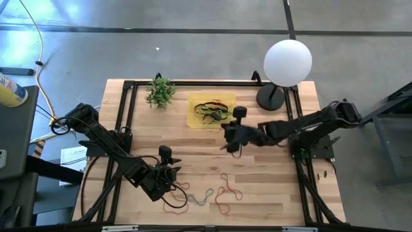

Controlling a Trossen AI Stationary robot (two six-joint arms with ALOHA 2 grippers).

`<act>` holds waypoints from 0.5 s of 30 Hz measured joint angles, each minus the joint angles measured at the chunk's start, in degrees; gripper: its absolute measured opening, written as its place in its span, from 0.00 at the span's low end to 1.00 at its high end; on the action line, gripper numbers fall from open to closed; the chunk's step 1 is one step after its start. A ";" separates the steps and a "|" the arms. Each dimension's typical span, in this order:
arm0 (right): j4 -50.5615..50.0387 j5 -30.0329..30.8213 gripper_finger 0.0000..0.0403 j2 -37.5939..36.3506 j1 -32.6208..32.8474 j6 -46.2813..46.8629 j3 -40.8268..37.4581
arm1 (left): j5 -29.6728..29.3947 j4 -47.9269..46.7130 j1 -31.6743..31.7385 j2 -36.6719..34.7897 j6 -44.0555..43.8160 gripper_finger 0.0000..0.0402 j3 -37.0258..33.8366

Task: Pick and place rubber bands into bin
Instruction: Put the yellow rubber band into the yellow bin

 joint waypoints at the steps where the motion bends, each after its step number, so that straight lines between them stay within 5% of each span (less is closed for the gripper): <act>1: 1.00 -0.84 0.00 0.00 -1.32 -0.74 0.00 | 0.00 -0.01 0.00 0.00 0.00 0.36 0.00; 15: 5.18 -14.19 0.00 0.08 -20.40 -1.42 0.00 | -0.63 0.07 0.01 0.00 0.00 0.36 0.00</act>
